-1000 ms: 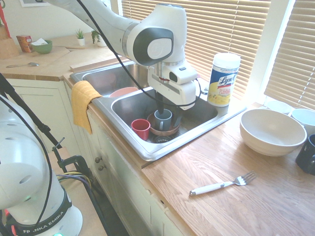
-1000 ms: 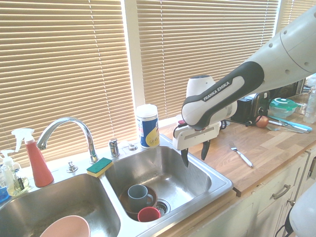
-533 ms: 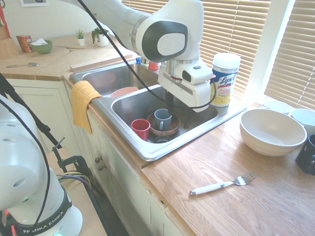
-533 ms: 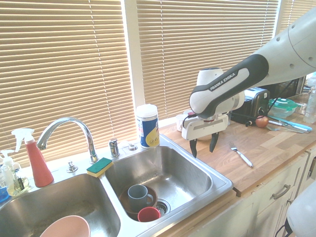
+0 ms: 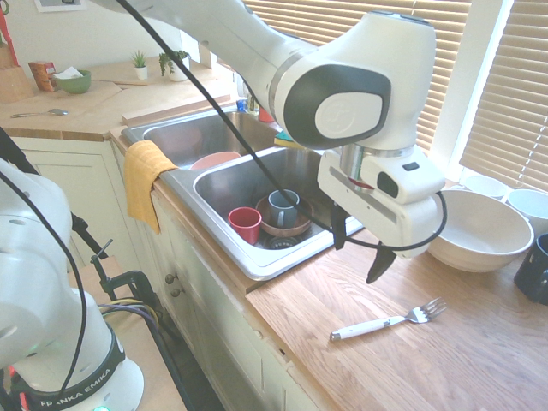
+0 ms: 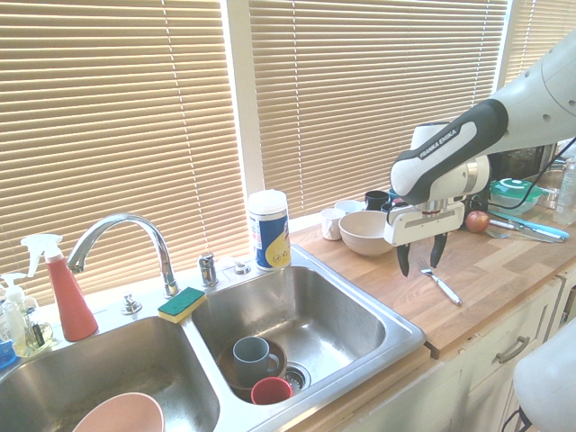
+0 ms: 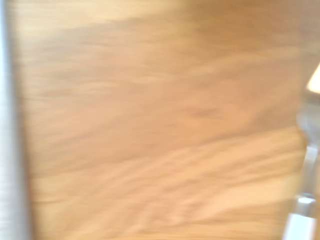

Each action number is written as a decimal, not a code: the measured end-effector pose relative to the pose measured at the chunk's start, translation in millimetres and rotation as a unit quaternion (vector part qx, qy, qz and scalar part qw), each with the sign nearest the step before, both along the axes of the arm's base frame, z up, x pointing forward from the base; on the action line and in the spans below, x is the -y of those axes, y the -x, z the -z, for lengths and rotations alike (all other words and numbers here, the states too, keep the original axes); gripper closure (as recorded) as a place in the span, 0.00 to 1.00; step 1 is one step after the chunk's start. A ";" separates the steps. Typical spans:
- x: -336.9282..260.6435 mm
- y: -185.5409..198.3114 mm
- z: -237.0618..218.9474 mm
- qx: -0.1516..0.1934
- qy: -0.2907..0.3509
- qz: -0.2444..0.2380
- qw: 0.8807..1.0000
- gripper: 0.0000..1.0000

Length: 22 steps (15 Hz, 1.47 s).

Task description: Put the fork into the sink

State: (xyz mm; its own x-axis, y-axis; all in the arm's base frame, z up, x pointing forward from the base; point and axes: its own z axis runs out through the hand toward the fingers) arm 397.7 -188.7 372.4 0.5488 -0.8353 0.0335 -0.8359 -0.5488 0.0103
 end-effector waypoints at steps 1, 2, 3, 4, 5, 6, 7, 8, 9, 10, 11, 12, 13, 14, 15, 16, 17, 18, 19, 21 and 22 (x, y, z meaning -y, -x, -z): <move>10.7 3.8 6.2 -0.005 0.000 0.005 1.000 0.00; 19.9 7.5 12.9 -0.011 -0.001 0.010 1.000 0.00; 27.3 10.1 19.6 -0.015 -0.003 0.015 1.000 0.00; 33.2 12.2 25.9 -0.019 -0.005 0.019 1.000 0.00; 37.5 13.7 31.9 -0.023 -0.007 0.022 0.999 1.00; 40.8 14.3 37.4 -0.026 -0.007 0.025 0.999 1.00; 43.1 14.3 41.5 -0.027 -0.008 0.027 0.999 1.00; 44.7 14.2 44.7 -0.030 -0.008 0.028 0.999 1.00; 45.9 13.7 46.6 -0.032 -0.009 0.029 0.999 1.00; 47.2 12.6 47.8 -0.033 -0.009 0.030 0.999 1.00; 47.8 11.9 49.2 -0.034 -0.009 0.030 0.999 1.00; 48.3 11.2 51.0 -0.035 -0.009 0.030 0.999 1.00; 48.7 10.7 52.7 -0.035 -0.009 0.030 0.999 1.00; 49.0 10.3 54.6 -0.035 -0.008 0.030 0.999 1.00; 49.2 10.1 56.1 -0.035 -0.009 0.031 0.999 1.00; 49.3 10.0 56.9 -0.035 -0.010 0.032 0.999 1.00; 49.6 10.1 57.3 -0.035 -0.010 0.032 0.999 1.00; 49.8 10.3 57.5 -0.035 -0.010 0.033 0.999 1.00; 50.0 10.1 58.0 -0.035 -0.010 0.033 0.999 1.00; 50.9 9.8 58.5 -0.033 -0.009 0.033 0.999 1.00; 51.1 9.8 58.5 -0.033 -0.009 0.033 0.999 1.00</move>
